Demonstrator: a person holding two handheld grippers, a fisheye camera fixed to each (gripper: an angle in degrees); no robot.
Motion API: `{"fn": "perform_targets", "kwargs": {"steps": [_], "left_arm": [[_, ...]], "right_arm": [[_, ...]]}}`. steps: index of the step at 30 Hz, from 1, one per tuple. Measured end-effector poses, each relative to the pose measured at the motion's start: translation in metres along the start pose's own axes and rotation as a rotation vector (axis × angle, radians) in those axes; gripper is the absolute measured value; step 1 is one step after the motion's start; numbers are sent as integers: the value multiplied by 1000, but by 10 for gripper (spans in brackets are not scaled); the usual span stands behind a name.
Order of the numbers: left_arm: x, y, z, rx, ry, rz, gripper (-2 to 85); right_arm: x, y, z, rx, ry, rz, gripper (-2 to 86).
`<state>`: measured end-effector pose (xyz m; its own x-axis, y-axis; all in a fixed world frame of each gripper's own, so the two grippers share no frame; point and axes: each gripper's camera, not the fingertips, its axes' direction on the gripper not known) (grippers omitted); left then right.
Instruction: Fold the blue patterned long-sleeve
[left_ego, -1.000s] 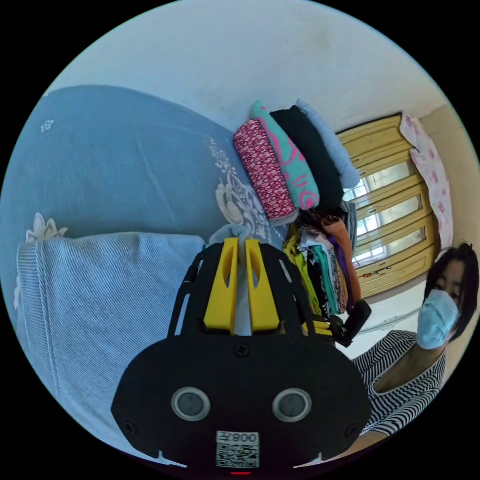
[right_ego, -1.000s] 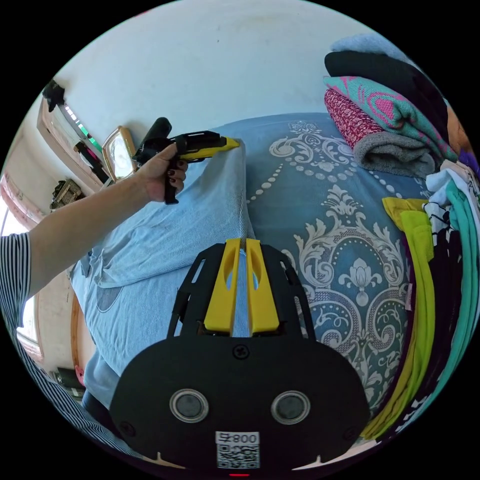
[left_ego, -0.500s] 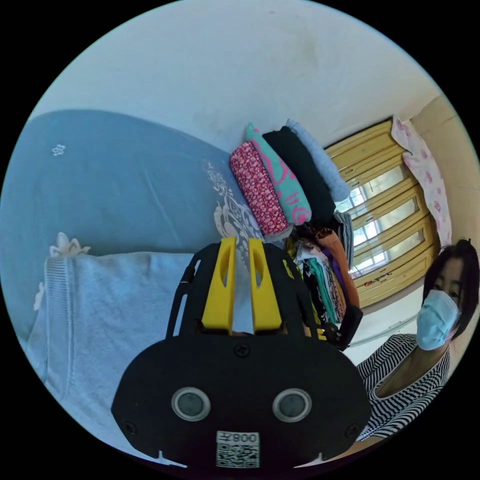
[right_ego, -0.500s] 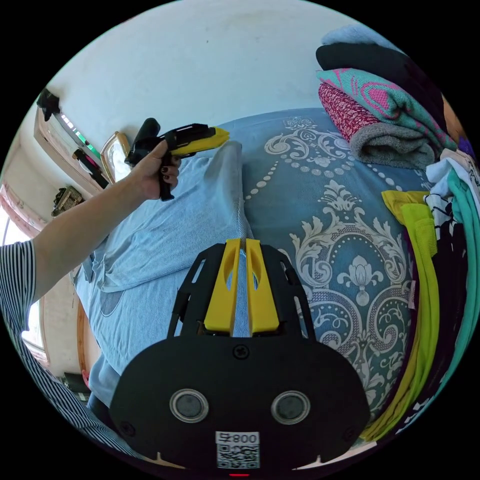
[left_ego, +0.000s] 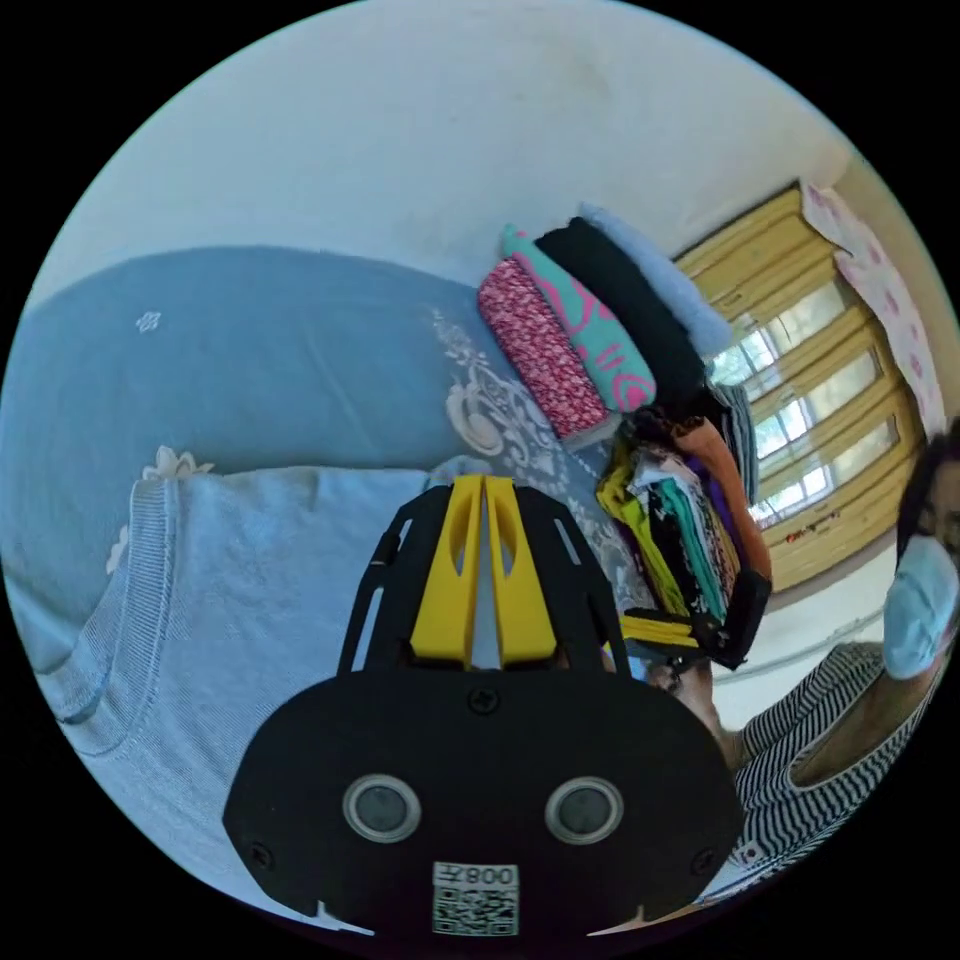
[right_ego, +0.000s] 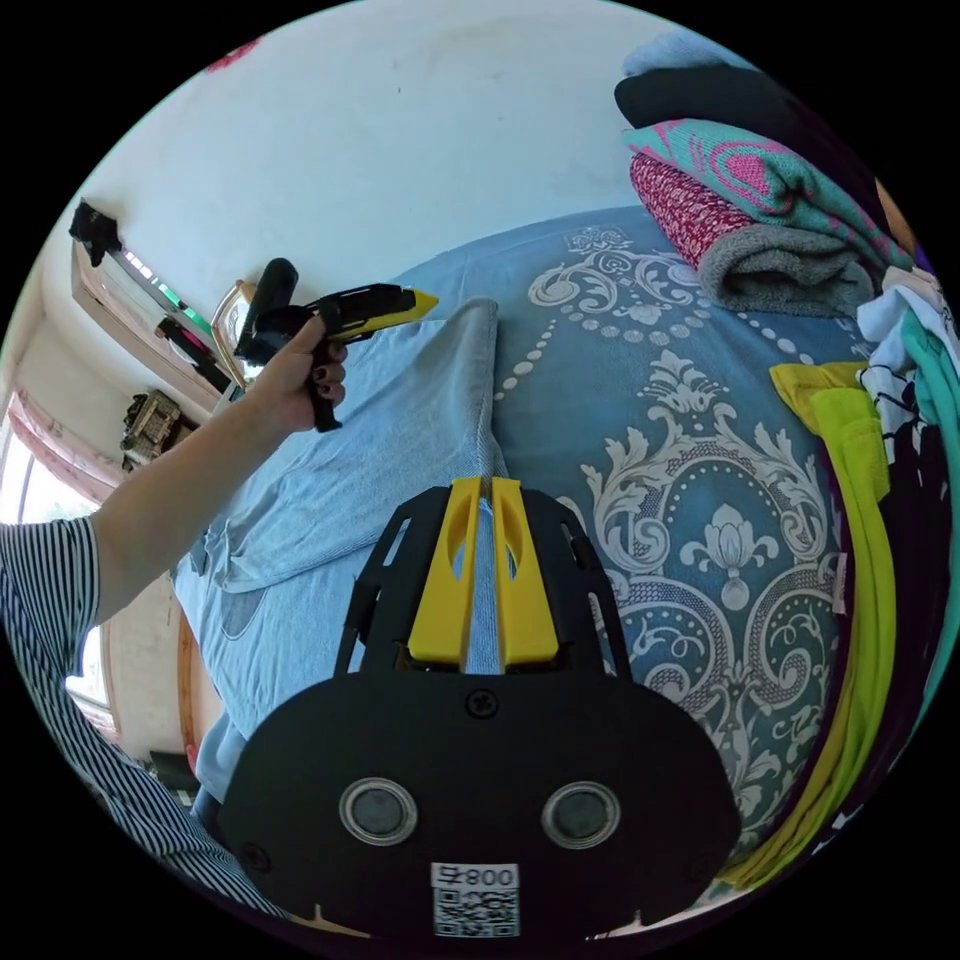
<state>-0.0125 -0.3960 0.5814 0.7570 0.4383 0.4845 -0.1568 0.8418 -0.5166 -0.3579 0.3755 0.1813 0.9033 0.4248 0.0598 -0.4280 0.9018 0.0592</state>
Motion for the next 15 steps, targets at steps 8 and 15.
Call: {"fn": "perform_targets", "kwargs": {"steps": [8,15], "left_arm": [[11,81,26,-174,-123,53,2],[24,176,-3,-146,-127,112,2]], "right_arm": [[-19,-4,-27,68,68,23,5],[-53,-25,-11,-43,17,-47,1]]}}
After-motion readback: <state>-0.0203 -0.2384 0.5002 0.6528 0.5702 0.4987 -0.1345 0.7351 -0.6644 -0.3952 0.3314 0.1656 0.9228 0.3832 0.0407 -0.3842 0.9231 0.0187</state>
